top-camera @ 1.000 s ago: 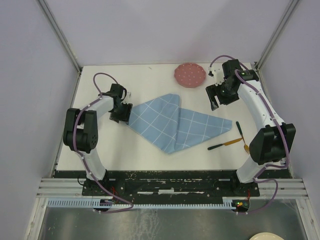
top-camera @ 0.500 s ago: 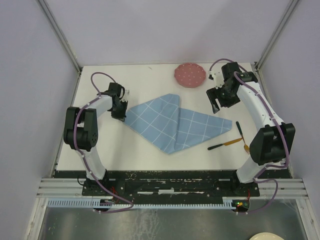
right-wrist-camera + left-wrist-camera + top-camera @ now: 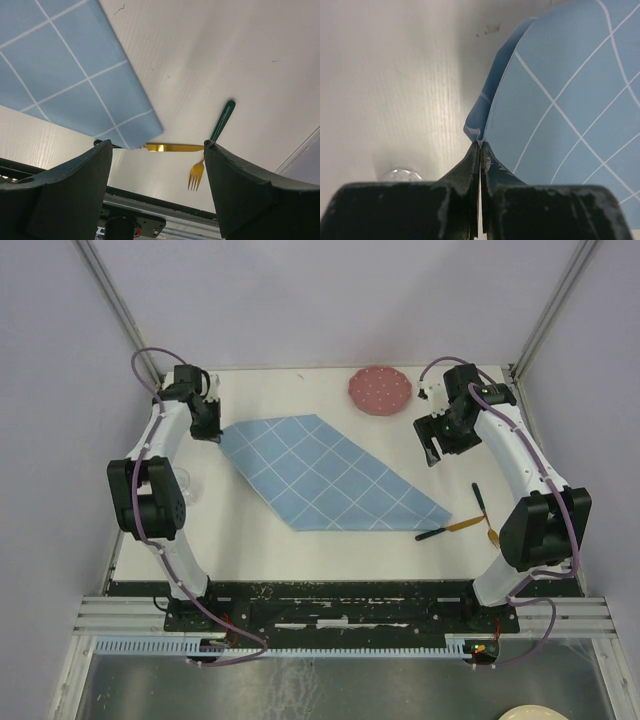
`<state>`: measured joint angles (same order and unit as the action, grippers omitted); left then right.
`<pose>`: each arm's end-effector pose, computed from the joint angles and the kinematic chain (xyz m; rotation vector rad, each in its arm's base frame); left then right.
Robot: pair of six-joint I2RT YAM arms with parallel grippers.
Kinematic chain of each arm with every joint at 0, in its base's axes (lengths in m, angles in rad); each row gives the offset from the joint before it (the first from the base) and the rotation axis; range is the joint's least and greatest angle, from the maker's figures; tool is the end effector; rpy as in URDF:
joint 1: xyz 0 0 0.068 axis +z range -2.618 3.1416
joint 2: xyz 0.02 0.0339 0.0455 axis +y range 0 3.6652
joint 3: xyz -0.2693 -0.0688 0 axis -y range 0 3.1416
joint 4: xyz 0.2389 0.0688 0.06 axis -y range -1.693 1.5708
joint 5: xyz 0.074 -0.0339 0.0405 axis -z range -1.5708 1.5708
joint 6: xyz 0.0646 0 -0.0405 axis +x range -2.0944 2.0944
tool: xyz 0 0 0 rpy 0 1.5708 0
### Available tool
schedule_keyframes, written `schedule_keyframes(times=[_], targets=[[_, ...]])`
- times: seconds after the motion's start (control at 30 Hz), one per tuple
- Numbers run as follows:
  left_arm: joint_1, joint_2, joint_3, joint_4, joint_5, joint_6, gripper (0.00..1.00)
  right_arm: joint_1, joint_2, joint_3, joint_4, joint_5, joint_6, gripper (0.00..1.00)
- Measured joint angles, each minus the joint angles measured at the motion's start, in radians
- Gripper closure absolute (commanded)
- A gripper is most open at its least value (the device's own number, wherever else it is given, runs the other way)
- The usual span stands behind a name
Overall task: Set the dinner table for one person
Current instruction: Fold the napkin at the center of the board.
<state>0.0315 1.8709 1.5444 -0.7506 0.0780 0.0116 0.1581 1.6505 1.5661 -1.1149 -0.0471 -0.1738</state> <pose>0.4107 0.0079 0.2291 -0.0003 2.6452 -0.0888 0.3302 0.0557 0.2925 -0.4695 2.7291 0.0611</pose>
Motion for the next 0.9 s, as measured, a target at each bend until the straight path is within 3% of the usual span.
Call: schedule_keyframes(times=[0.23,0.6,0.9], targets=[[0.045,0.0,0.146,-0.073,-0.016,0.0,0.97,0.0,0.0,0.0,0.0,0.002,0.0,0.18],[0.055,0.001,0.178,-0.123,-0.015,0.0,0.97,0.0,0.0,0.0,0.0,0.007,0.0,0.18],[0.087,0.055,0.501,-0.196,-0.015,0.0,0.97,0.0,0.0,0.0,0.001,0.008,0.0,0.18]])
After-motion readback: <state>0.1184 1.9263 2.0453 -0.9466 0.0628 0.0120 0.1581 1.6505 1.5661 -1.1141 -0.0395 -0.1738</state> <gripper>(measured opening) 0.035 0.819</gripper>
